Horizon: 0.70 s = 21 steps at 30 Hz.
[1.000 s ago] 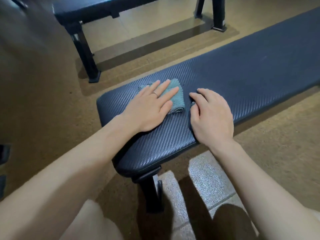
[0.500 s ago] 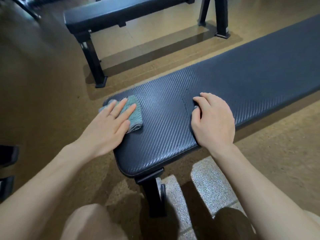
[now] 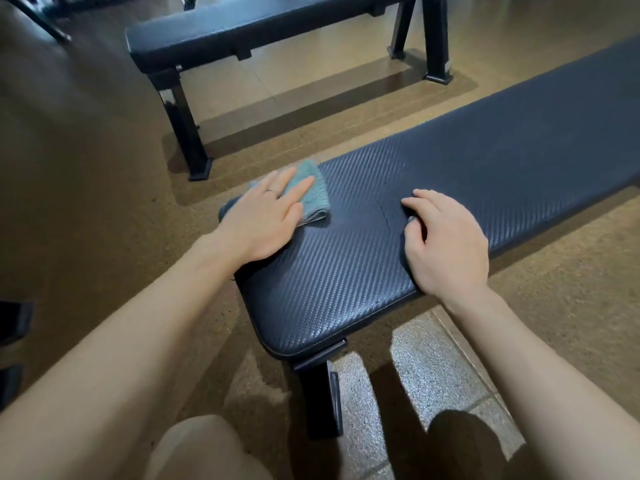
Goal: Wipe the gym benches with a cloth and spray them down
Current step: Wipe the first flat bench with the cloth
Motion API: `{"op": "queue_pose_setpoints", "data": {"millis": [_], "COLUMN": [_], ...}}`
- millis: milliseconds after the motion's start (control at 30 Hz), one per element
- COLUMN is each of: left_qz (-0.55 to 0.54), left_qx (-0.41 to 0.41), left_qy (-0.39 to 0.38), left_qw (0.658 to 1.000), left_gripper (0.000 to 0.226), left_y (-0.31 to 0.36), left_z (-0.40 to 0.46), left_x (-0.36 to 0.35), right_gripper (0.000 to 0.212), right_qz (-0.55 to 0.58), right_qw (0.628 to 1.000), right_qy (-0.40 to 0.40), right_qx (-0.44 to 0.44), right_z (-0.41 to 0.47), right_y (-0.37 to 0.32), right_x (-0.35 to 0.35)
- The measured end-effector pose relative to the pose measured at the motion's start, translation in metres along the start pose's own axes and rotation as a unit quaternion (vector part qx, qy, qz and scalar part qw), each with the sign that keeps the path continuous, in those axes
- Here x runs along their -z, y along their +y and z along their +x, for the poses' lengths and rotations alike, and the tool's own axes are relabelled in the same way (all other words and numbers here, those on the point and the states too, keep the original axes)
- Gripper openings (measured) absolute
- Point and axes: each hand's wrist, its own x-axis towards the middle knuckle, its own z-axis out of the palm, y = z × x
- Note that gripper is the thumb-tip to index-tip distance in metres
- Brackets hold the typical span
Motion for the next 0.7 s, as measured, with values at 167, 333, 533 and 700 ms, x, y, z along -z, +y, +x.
{"op": "queue_pose_setpoints", "data": {"millis": [167, 333, 533, 700], "left_qz": [-0.056, 0.015, 0.02, -0.023], "left_qx": [0.038, 0.036, 0.012, 0.014], "left_qy": [0.009, -0.008, -0.026, -0.018], "left_qw": [0.998, 0.999, 0.999, 0.999], "left_gripper": [0.053, 0.06, 0.056, 0.053], "left_y": [-0.033, -0.013, 0.049, 0.014], "left_z": [-0.085, -0.03, 0.084, 0.057], "left_x": [0.001, -0.001, 0.002, 0.011], "right_gripper": [0.034, 0.034, 0.033, 0.034], "right_qz": [-0.012, -0.024, -0.013, -0.012], "right_qw": [1.0, 1.0, 1.0, 1.0], "right_qy": [0.012, 0.013, 0.017, 0.006], "right_qx": [-0.003, -0.006, -0.007, -0.008], "right_z": [-0.001, 0.0, 0.001, 0.001], "right_y": [-0.004, -0.006, -0.003, -0.002], "right_x": [-0.002, -0.004, -0.002, 0.001]}}
